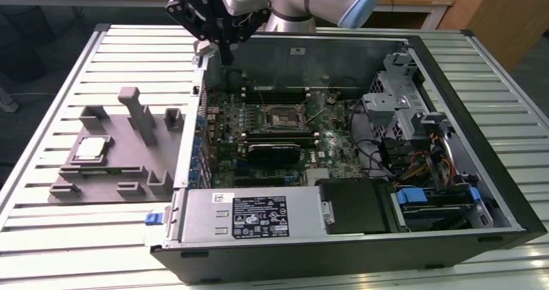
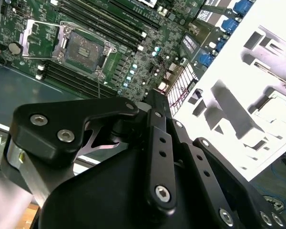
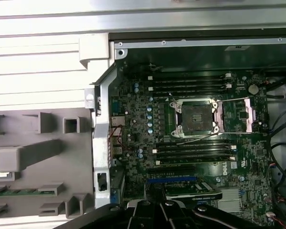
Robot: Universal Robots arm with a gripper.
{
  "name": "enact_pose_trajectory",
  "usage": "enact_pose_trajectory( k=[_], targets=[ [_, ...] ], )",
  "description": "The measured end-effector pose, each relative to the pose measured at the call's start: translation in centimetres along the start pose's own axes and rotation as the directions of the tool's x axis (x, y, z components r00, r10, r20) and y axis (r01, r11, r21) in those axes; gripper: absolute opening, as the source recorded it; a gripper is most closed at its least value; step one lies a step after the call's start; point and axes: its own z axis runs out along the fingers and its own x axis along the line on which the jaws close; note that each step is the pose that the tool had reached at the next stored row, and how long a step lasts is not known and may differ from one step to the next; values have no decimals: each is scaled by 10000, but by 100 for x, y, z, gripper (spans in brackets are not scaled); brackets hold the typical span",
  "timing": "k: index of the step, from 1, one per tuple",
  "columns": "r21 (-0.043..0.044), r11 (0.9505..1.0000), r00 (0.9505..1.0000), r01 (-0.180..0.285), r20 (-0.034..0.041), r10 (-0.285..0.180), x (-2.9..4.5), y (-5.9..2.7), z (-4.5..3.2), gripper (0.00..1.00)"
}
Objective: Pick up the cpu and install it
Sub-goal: 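Reach for the cpu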
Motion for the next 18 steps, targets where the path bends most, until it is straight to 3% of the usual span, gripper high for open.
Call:
enact_pose_trajectory(
  k=[18],
  targets=[
    [0, 10000, 10000, -4, 0, 4, 166, -13, -5, 11]
  ],
)
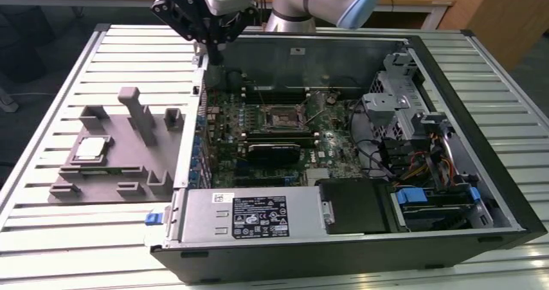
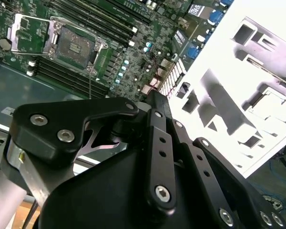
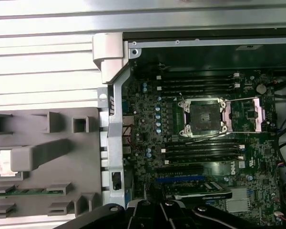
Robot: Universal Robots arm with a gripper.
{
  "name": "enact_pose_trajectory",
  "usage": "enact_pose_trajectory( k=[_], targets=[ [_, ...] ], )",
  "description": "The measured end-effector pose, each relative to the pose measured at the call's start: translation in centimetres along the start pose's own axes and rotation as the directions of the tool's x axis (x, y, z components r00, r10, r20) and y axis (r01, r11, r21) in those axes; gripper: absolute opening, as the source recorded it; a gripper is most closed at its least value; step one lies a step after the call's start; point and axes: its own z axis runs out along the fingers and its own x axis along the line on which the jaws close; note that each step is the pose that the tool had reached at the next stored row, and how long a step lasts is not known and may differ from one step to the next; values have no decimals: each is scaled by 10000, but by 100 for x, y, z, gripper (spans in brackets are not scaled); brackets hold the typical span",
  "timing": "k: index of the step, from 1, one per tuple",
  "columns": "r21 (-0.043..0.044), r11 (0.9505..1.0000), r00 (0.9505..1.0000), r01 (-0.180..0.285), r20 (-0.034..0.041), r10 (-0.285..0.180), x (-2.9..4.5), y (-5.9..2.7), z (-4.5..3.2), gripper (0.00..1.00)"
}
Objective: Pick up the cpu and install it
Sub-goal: 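Reach for the cpu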
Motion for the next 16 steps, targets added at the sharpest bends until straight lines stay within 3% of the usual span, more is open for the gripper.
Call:
enact_pose_trajectory(
  k=[16],
  targets=[
    [0, 10000, 10000, -17, 2, 17, 203, -16, -5, 11]
  ],
)
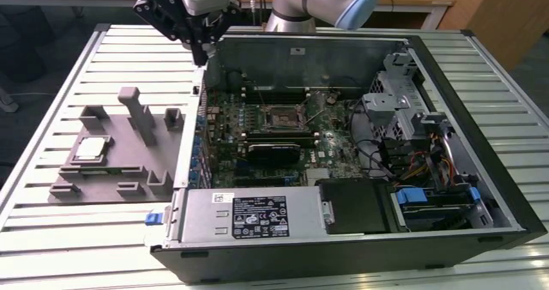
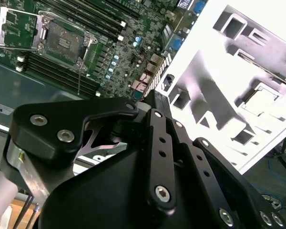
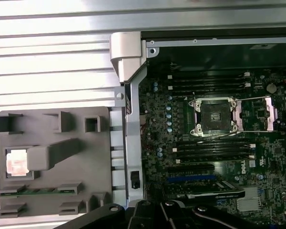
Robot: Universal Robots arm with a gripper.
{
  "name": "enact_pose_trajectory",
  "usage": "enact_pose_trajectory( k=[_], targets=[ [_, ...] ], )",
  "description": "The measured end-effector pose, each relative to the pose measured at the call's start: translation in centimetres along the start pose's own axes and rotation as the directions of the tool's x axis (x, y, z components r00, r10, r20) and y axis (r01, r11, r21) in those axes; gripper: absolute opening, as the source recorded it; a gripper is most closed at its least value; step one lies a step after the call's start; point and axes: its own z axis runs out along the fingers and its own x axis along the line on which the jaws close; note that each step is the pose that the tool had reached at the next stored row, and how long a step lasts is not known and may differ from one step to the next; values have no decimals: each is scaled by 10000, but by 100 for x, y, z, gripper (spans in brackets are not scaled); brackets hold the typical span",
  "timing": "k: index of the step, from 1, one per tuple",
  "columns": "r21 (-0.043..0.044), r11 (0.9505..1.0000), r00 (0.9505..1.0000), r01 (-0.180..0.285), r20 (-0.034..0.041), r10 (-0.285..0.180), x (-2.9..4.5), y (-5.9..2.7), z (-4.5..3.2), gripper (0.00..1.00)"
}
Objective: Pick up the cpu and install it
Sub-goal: 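Reach for the cpu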
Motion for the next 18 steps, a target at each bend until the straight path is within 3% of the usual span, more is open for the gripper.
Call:
enact_pose_trajectory(
  k=[18],
  targets=[
    [1, 10000, 10000, -23, 1, 23, 190, -15, -6, 11]
  ],
)
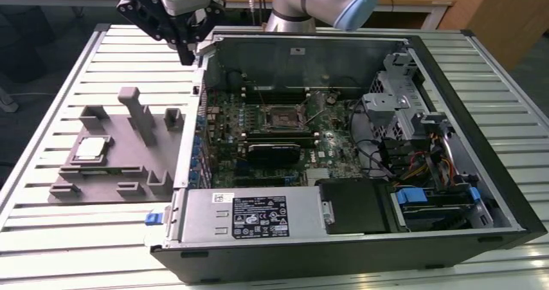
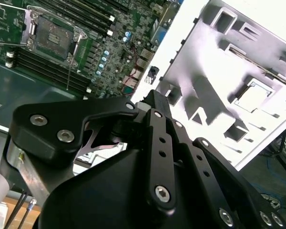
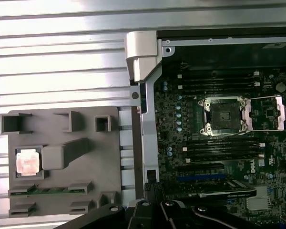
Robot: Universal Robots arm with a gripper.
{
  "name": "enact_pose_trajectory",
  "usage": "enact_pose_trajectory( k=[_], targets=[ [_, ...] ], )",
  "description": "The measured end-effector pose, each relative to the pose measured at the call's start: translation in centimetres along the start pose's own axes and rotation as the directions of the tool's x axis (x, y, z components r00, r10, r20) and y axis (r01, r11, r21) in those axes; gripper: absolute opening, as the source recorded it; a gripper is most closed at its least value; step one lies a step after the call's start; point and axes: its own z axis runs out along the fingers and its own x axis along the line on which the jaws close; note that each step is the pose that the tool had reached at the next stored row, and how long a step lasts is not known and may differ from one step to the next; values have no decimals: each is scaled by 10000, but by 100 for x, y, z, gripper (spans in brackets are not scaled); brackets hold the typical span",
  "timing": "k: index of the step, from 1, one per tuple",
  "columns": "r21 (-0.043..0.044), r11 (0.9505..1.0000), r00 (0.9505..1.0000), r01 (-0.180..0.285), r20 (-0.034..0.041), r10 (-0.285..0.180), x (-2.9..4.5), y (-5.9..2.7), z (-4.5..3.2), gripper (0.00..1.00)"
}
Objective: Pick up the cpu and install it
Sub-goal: 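Reach for the cpu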
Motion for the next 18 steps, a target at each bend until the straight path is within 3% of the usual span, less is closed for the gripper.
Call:
enact_pose_trajectory(
  k=[18],
  targets=[
    [1, 10000, 10000, -44, 4, 44, 250, -20, -7, 11]
  ],
)
